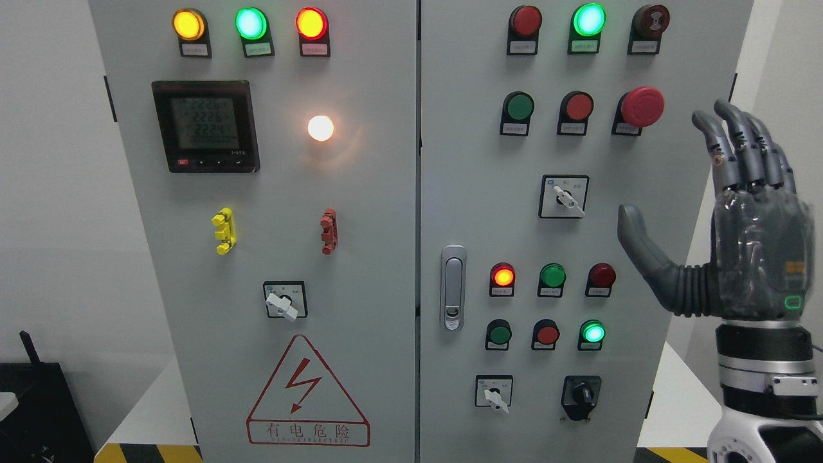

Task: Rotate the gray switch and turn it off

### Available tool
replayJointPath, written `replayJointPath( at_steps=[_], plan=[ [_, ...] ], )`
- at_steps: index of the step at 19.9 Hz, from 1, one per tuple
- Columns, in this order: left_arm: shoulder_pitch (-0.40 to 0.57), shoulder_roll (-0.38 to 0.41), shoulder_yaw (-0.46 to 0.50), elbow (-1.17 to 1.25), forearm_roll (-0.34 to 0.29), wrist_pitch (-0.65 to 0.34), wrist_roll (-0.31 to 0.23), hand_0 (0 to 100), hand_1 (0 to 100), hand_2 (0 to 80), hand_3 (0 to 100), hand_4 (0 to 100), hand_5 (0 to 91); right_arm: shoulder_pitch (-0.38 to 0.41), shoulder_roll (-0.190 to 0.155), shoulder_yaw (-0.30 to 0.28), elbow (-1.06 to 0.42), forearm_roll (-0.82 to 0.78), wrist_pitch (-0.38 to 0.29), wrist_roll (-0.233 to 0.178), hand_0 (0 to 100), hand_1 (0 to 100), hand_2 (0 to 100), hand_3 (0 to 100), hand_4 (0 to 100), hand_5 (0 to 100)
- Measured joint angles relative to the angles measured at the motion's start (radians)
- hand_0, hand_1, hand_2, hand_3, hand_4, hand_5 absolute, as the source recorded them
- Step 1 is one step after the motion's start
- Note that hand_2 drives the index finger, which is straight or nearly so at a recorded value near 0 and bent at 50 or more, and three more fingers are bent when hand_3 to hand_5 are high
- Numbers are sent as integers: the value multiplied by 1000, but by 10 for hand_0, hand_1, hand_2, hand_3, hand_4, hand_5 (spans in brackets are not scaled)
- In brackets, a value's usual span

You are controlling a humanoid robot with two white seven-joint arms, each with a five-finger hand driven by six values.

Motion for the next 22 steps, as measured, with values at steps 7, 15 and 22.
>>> replayJointPath(
  at_steps=[7, 15, 22],
  plan=[
    [0, 0, 0, 0, 0, -4, 0, 120, 389, 0, 0, 0, 0, -8, 0, 3, 17, -17, 76, -19, 240, 431, 282, 716, 780, 956],
    [0, 0, 0, 0, 0, 1, 0, 120, 389, 0, 0, 0, 0, -16, 0, 10, 35, -60, 139, -20, 157, 404, 405, 951, 1000, 1000],
    [0, 0, 0, 0, 0, 1, 0, 120, 389, 0, 0, 0, 0, -15, 18, 40, 44, -83, 229, 21, 94, 397, 470, 1000, 1000, 1000]
  ],
)
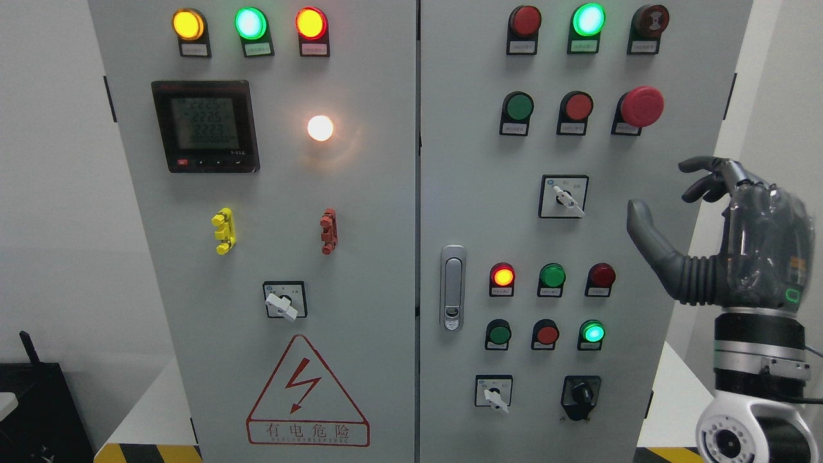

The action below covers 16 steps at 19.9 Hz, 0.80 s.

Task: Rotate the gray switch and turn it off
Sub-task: 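Move the right hand toward the white rotary switch below the red buttons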

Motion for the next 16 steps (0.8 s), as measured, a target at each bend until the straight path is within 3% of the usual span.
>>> replayJointPath(
  at_steps=[9, 16],
  plan=[
    [0, 0, 0, 0, 0, 0, 0, 120, 389, 0, 0, 0, 0, 6, 37, 41, 7, -22, 61, 8, 87, 390, 502, 1000, 1000, 1000],
    [0, 0, 0, 0, 0, 0, 0, 120, 389, 0, 0, 0, 0, 3, 61, 77, 15, -64, 148, 8, 83, 383, 544, 1000, 1000, 1000]
  ],
)
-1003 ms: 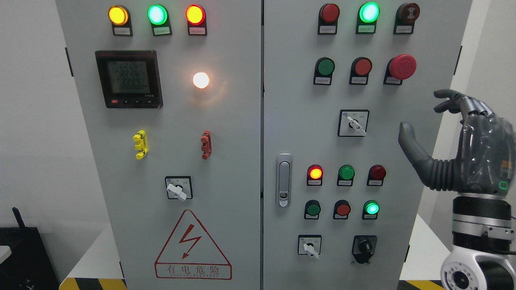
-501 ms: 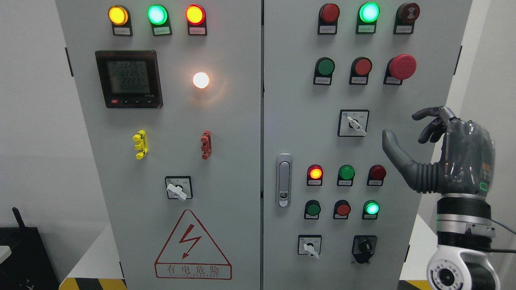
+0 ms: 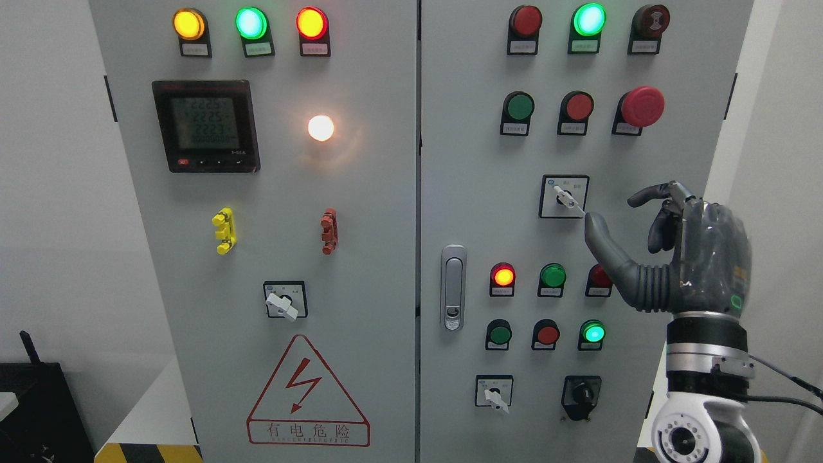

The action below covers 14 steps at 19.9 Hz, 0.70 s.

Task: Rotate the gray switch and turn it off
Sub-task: 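Move the right hand toward the white rotary switch below the red buttons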

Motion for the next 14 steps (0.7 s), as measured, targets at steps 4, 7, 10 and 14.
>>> replayJointPath(
  at_steps=[4, 7, 10, 14],
  plan=[
    [0, 0, 0, 0, 0, 0, 0, 120, 389, 0, 0, 0, 0, -4, 8, 13, 3, -26, 25, 3, 84, 400, 563, 1000, 1000, 1000],
    [0, 0, 0, 0, 0, 0, 0, 120, 389, 0, 0, 0, 0, -11, 13, 20, 7, -36, 29, 1, 80, 433, 571, 1000, 1000, 1000],
    [0, 0, 0, 0, 0, 0, 0, 120, 389, 0, 0, 0, 0, -18, 18, 25, 11, -42, 33, -3, 83, 472, 576, 1000, 1000, 1000],
    [0, 0, 0, 0, 0, 0, 0, 120, 389, 0, 0, 0, 0, -28, 25, 30, 14, -46, 46, -4, 87, 491, 578, 1000, 1000, 1000]
  ],
)
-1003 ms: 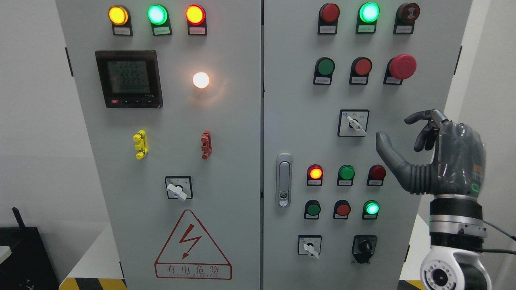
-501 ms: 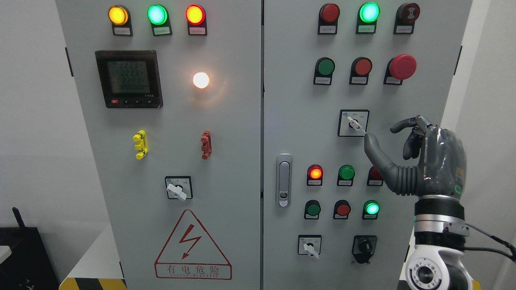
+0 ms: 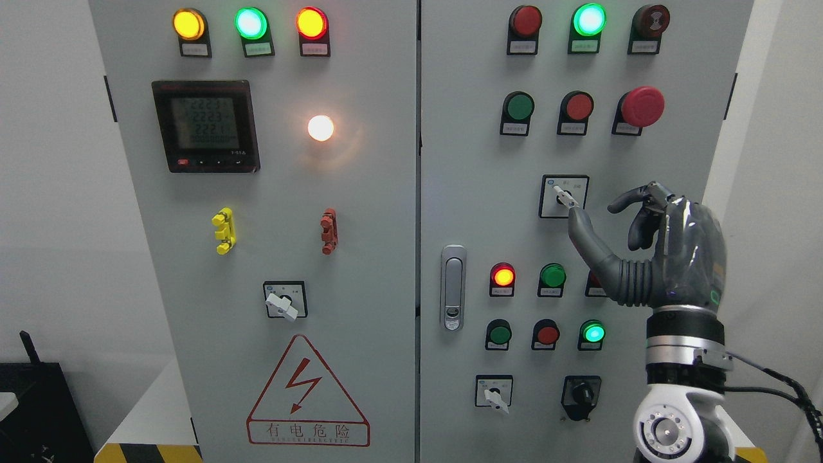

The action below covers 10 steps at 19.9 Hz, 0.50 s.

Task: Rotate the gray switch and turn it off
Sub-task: 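Move the right hand toward the white rotary switch below the red buttons, then pinch the white rotary switch knob with right thumb and fingers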

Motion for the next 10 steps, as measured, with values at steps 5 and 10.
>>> replayJointPath(
  at_steps=[5, 10],
  plan=[
    [0, 0, 0, 0, 0, 0, 0, 120, 389, 0, 0, 0, 0, -9, 8, 4, 8, -2, 20, -2, 84, 497, 578, 1000, 1000, 1000],
    [0, 0, 0, 0, 0, 0, 0, 120, 389, 0, 0, 0, 0, -13, 13, 7, 14, -3, 27, 1, 85, 493, 576, 1000, 1000, 1000]
  ],
)
